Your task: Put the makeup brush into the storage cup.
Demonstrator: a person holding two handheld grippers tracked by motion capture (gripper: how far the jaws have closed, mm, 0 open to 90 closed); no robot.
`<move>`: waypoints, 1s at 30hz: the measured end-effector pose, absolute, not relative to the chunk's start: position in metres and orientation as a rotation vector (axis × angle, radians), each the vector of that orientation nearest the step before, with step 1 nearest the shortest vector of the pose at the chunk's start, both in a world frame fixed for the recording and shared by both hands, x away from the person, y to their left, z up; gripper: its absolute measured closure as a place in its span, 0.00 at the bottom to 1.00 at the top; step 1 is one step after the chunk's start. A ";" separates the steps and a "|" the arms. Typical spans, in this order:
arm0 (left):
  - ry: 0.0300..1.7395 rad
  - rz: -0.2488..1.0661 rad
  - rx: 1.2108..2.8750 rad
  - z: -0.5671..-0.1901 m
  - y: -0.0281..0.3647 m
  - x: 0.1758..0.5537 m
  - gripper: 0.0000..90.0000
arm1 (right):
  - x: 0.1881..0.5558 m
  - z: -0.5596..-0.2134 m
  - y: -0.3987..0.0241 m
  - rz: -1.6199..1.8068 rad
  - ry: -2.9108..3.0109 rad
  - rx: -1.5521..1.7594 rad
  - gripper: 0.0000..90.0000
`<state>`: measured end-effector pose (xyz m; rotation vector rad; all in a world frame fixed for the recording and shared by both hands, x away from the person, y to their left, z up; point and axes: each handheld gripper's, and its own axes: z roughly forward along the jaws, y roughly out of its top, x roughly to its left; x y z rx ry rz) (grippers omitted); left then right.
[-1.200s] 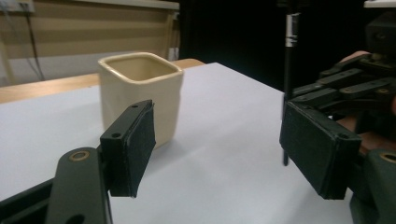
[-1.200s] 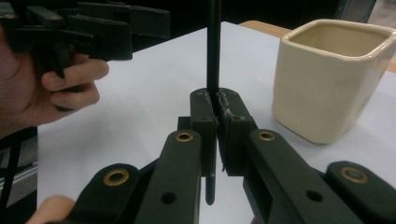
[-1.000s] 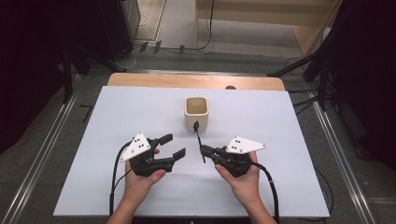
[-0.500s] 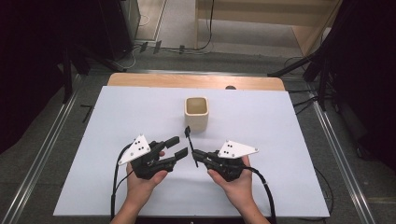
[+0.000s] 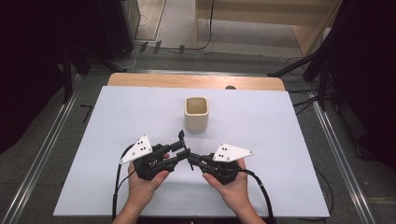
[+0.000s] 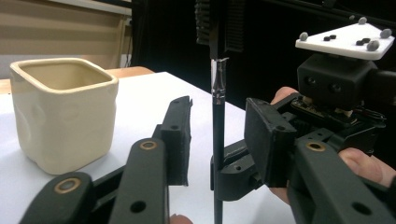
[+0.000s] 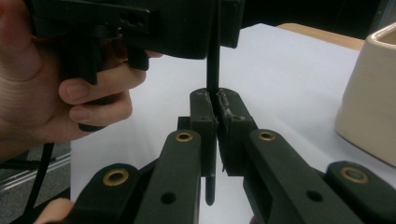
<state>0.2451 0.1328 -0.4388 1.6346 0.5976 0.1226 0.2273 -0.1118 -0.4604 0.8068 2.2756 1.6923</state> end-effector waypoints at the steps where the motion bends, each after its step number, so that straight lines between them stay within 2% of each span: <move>1: 0.597 0.121 1.633 -0.439 0.133 0.245 0.72 | 0.227 -0.461 -0.111 1.694 2.278 0.806 0.97; 10: 0.604 0.120 1.636 -0.439 0.133 0.246 0.77 | 0.226 -0.462 -0.107 1.696 2.289 0.791 0.97; 15: 0.605 0.109 1.636 -0.439 0.133 0.246 0.83 | 0.226 -0.463 -0.107 1.694 2.293 0.789 0.97; 18: 0.600 0.117 1.645 -0.439 0.133 0.245 0.95 | 0.226 -0.464 -0.105 1.688 2.299 0.769 0.97; 21: 0.592 0.132 1.646 -0.437 0.135 0.245 0.96 | 0.226 -0.465 -0.106 1.712 2.279 0.756 0.94; 24: 0.597 0.139 1.638 -0.436 0.139 0.246 0.96 | 0.225 -0.467 -0.109 1.718 2.260 0.740 0.57; 27: 0.611 0.142 1.628 -0.436 0.144 0.248 0.96 | 0.226 -0.471 -0.111 1.677 2.226 0.789 0.10; 28: 0.614 0.147 1.624 -0.435 0.146 0.248 0.96 | 0.227 -0.472 -0.111 1.666 2.218 0.832 0.00; 30: 0.618 0.158 1.618 -0.434 0.149 0.249 0.96 | 0.228 -0.473 -0.115 1.640 2.152 0.894 0.00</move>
